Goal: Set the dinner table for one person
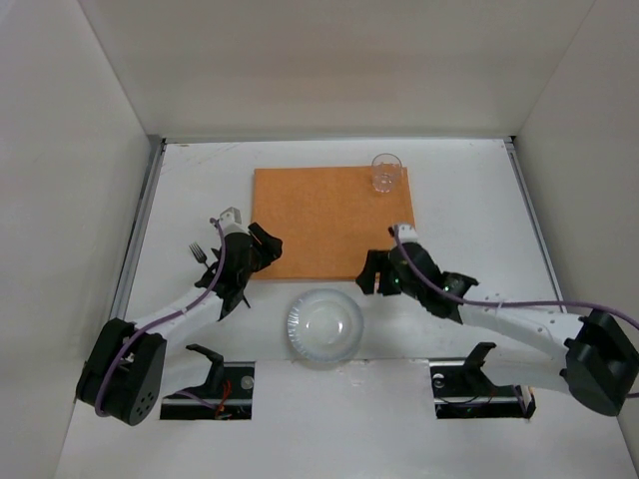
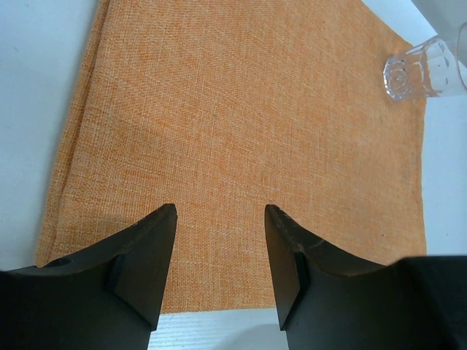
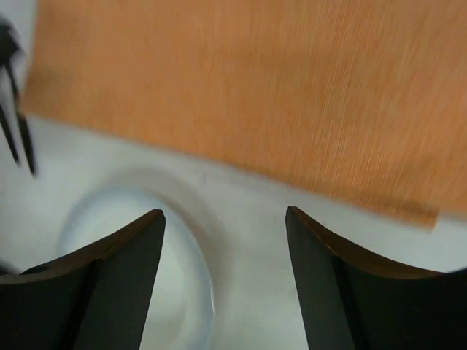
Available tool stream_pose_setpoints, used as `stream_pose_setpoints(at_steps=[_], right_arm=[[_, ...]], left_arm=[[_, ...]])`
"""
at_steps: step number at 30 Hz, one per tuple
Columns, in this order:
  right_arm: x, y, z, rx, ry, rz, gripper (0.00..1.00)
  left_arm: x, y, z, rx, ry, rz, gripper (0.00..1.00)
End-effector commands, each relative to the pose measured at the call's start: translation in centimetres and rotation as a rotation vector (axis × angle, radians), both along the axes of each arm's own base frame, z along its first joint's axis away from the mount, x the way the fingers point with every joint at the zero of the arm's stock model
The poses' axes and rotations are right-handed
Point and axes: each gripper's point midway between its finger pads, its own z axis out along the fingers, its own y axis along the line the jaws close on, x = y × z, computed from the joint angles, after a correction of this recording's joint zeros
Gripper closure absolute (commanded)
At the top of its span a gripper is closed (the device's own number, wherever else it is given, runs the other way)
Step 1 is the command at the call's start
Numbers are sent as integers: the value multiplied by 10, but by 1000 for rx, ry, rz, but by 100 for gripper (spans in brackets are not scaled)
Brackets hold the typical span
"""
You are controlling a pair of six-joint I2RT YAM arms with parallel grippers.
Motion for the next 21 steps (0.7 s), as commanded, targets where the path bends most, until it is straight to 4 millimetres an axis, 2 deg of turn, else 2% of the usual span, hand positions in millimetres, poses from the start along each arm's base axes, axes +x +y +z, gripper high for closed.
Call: stream_pose_setpoints(at_steps=[1,5,7,9,12,16,21], right_arm=[[-42,15,-14,101,56,36,25],[-87,23,-40,118,154,110,21],[-96,25,-51,132,184,116,21],[-104,31,-53,166,192,139,22],[-112,44,-51,234,200,193,23],[-114,50,-62,253,235,198,25],[-111,59,-77,270,273,191,36]], left_arm=[[2,-6,12,-33,-43,-13,51],[2,-11,12,-41,-40,-25,51],[2,-12,11,-32,-40,-25,51],[2,-10,9,-34,-33,-20,51],[2,-9,13,-35,-46,-19,51],[2,-7,11,-29,-41,-12,51],[1,-8,15,-26,-56,-12,51]])
